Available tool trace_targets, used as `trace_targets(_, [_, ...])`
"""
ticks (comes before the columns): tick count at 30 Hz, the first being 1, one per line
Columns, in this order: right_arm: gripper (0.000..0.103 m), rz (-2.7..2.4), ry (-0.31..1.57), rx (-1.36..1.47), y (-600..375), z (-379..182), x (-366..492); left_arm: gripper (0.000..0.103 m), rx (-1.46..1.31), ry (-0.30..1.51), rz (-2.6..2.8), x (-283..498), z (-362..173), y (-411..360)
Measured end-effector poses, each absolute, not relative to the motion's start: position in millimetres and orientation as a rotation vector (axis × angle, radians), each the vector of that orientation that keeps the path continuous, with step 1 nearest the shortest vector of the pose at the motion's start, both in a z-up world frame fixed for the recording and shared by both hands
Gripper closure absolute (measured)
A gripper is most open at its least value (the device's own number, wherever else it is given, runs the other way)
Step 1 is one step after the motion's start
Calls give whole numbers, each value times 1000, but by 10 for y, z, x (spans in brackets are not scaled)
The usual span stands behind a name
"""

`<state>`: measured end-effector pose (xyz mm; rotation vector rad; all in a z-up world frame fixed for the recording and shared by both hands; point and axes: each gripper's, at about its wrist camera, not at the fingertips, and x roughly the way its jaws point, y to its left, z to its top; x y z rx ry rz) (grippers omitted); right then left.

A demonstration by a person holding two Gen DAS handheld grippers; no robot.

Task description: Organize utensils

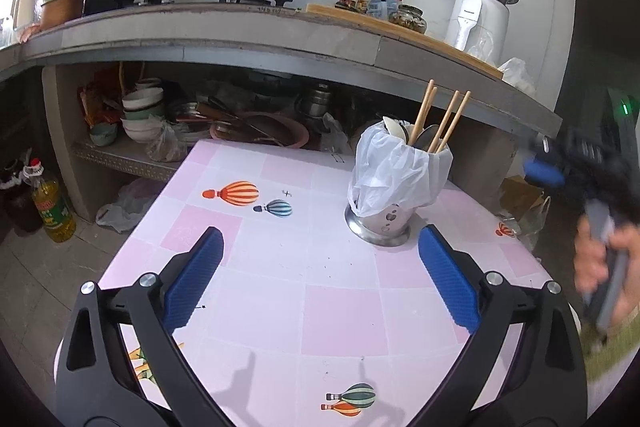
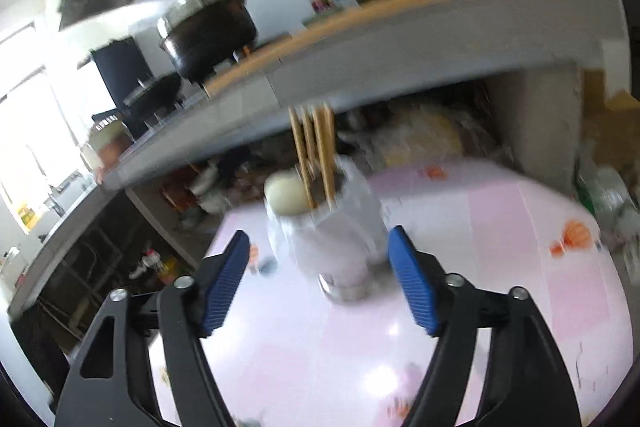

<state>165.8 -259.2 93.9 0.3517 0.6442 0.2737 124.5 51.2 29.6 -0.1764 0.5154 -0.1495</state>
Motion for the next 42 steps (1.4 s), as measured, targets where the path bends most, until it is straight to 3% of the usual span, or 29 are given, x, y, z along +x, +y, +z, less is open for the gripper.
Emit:
trace_targets(5, [19, 235, 710, 300, -2566, 728, 1335, 8, -173, 515, -106, 1199, 369, 459])
trace_targets(15, [13, 225, 734, 231, -2505, 656, 1062, 8, -163, 525, -53, 1108, 452, 390])
trace_targets(42, [6, 157, 667, 43, -2183, 898, 789, 8, 75, 557, 146, 1046, 636, 211])
